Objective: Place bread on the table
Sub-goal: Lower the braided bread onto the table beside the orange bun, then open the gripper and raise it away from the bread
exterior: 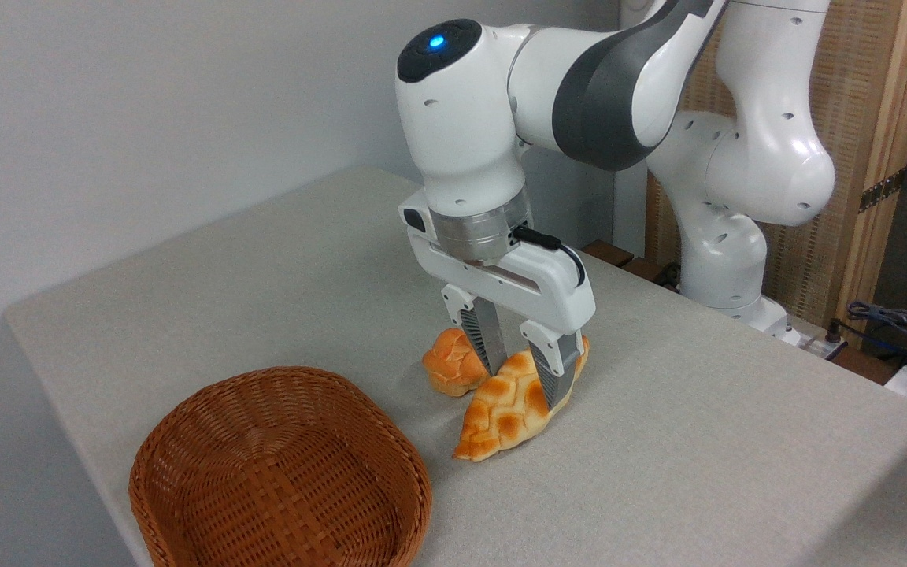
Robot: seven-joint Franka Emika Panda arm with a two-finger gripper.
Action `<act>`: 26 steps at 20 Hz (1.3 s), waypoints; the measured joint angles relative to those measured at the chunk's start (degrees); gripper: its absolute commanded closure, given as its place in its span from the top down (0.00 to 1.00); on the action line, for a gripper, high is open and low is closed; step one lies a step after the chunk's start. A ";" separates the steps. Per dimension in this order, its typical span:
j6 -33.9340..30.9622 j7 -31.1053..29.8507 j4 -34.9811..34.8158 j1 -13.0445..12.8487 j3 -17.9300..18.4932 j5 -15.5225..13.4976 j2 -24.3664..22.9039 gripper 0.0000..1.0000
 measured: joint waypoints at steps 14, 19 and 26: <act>-9.59 -0.09 25.64 -0.68 -3.82 -5.10 3.85 1.00; -14.55 -0.13 37.99 -0.11 -6.35 -6.58 11.95 1.00; -15.93 -0.15 40.34 0.57 -7.36 -6.58 14.52 1.00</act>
